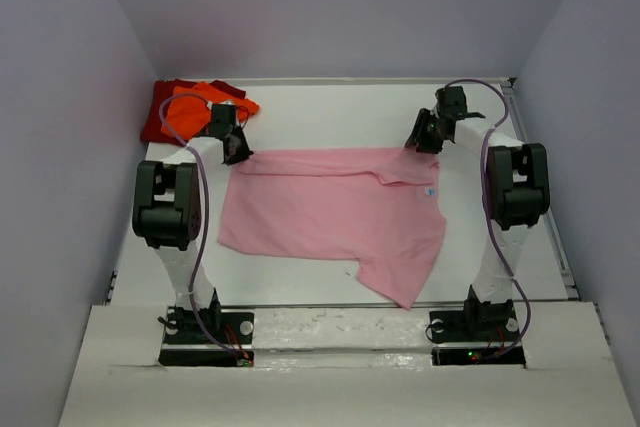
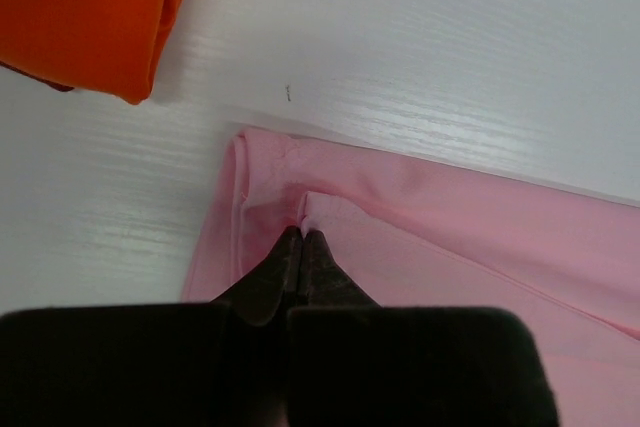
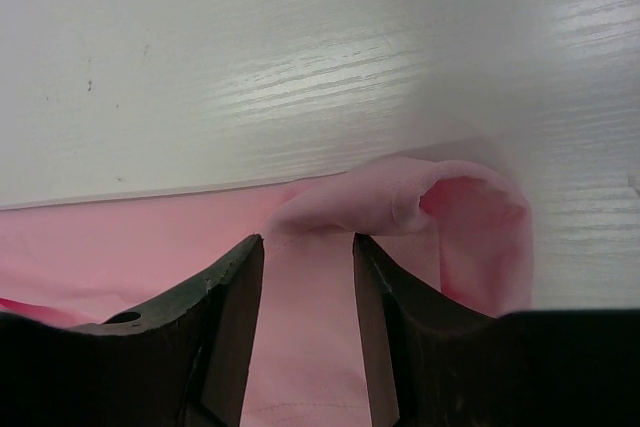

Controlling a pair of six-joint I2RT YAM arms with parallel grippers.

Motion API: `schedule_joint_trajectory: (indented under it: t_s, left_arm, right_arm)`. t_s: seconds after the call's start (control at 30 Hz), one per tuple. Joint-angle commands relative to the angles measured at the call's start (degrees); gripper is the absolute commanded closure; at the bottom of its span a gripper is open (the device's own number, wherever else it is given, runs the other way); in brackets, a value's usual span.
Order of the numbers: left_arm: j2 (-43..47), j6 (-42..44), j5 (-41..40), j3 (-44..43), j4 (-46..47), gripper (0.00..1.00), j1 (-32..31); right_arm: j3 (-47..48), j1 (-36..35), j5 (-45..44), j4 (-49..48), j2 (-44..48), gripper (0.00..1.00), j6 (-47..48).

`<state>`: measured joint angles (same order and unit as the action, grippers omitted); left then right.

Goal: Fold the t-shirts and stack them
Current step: Fold the flattened tshirt in 1/3 of the way

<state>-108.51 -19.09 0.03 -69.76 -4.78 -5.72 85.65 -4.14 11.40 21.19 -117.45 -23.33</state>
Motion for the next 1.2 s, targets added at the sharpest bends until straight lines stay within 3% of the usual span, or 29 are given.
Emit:
schedule_joint_trajectory:
  t_s: [0.0,0.27,0.9,1.17]
  left_arm:
    - [6.55,0.20,-0.91,0.50,-0.94,1.00,-0.79]
    - [10.07,-0.59,1.72,0.76,-2.78,1.00,-2.63]
    - [20.79,-6.04,3.66,13.59,-2.61,1.00,-2.46]
    - [20.54,-4.12,-3.80,16.58,-4.98,1.00,-1.05]
  right_arm:
    - [0.22,0.27,1.17,-2.73,-0.32,0.53,0.57]
    - [0.57,0.27,1.70,-2.82,-0.59,0.53,0.39]
    - [1.72,0.27,3.98,-2.91,-1.03,0.54,-0.49]
    - [1.01,0.27,4.60,-3.44,0.20,0.54,-0.92]
